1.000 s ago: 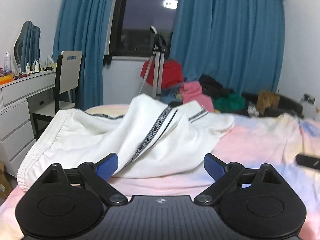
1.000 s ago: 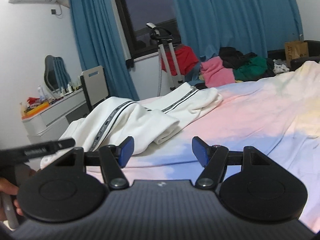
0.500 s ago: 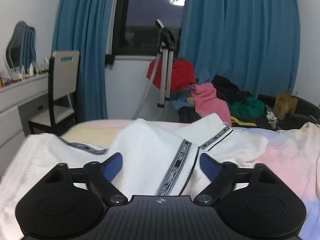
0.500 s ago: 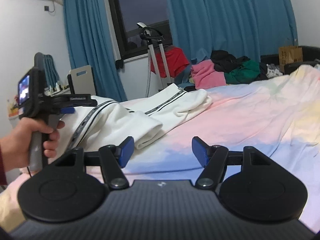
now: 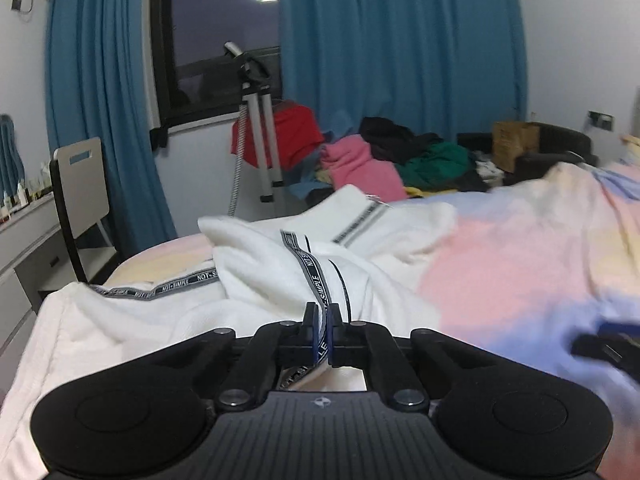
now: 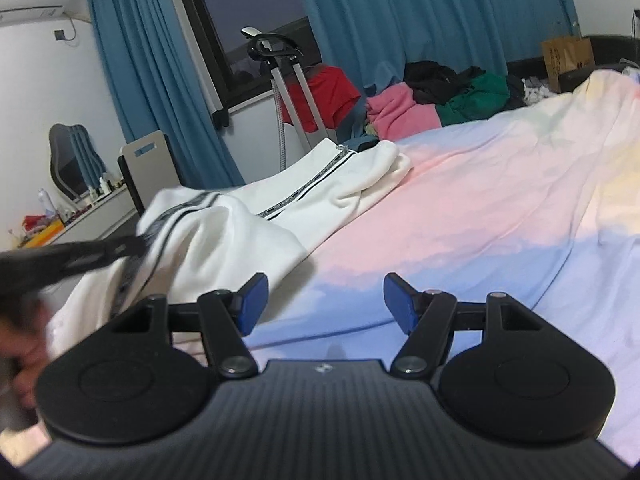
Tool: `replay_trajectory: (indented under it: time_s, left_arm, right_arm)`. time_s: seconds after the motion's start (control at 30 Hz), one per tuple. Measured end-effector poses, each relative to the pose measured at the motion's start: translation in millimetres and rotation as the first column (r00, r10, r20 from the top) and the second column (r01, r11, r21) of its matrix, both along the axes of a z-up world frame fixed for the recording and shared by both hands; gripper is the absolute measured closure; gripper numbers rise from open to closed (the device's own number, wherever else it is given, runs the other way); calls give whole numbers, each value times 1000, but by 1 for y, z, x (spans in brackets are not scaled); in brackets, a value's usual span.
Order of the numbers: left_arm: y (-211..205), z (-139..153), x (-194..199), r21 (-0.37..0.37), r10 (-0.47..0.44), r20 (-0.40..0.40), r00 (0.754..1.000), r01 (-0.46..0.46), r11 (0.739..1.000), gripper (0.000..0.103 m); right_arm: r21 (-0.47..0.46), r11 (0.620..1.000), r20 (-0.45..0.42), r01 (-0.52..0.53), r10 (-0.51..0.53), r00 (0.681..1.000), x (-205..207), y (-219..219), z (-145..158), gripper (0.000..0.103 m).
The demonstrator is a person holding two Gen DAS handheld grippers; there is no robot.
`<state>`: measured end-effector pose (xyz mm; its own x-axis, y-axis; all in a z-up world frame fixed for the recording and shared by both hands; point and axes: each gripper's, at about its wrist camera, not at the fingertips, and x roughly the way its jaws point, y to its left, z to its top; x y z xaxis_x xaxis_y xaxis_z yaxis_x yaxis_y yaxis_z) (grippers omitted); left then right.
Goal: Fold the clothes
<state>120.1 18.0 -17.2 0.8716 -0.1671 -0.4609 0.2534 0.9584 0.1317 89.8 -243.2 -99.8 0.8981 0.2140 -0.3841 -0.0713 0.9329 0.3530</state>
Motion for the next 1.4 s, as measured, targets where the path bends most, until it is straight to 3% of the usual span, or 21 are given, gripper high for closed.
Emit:
replay_trajectory:
  time_s: [0.07, 0.2, 0.4, 0.53, 0.7, 0.8, 0.9, 1.0, 1.07, 1.1, 1.13, 1.17, 1.23, 1.3, 1.4]
  left_arm:
    - [-1, -2, -30, -9, -13, -9, 1000, 13, 1000, 100]
    - [-4, -22, -63, -63, -31, -138, 990, 23, 998, 100]
    - [-1, -39, -58, -141, -32, -205, 978, 3, 990, 100]
    - [9, -48, -48, -195, -69, -222, 973, 26, 981, 99]
    - [32, -67, -28, -293, -110, -292, 950, 21, 956, 99]
    - [42, -73, -13, -351, -128, -320, 939, 8, 937, 99]
    - [43, -83, 0, -357, -143, -331, 933, 17, 934, 99]
    - [49, -88, 9, -376, -155, -337, 929, 18, 926, 99]
    - [53, -90, 14, -390, -162, -340, 927, 17, 921, 99]
    - [55, -91, 17, -397, -165, -341, 926, 17, 918, 99]
    - [57, -93, 19, -404, -168, -342, 925, 17, 914, 99]
    - [59, -94, 22, -412, -172, -343, 923, 17, 911, 99]
    - [63, -96, 27, -426, -179, -345, 921, 16, 905, 99]
    - [68, -99, 32, -440, -186, -347, 919, 15, 898, 99]
    - [69, -95, 30, -433, -185, -335, 924, 24, 901, 99]
  right_arm:
    - [1, 1000, -4, -9, 9, 1000, -4, 1, 2, 36]
    - [2, 999, -24, -50, 50, 998, -13, 9, 7, 36]
    - [54, 981, -64, -184, 187, 980, 23, 33, 37, 37]
    - [96, 972, -112, -215, 225, 968, 105, 55, 64, 40]
    - [24, 992, -159, -121, 123, 980, 228, 85, 84, 40]
    - [35, 996, -203, -79, 85, 975, 295, 99, 83, 40]
    - [-57, 998, -243, -36, 21, 970, 356, 120, 71, 41]
    - [-168, 986, -276, -12, -35, 961, 395, 140, 50, 65]
    - [-255, 967, -319, 3, -87, 944, 413, 148, 32, 65]
    - [-281, 960, -346, 4, -105, 933, 419, 151, 23, 70]
    - [-307, 952, -371, 4, -123, 920, 426, 153, 14, 83]
    - [-328, 945, -385, 5, -139, 912, 430, 154, 8, 89]
    - [-332, 943, -333, 27, -143, 932, 418, 147, 17, 97]
    - [-330, 943, -279, 50, -148, 949, 405, 140, 28, 97]
    - [-270, 956, -183, 117, -171, 968, 367, 106, 69, 97]
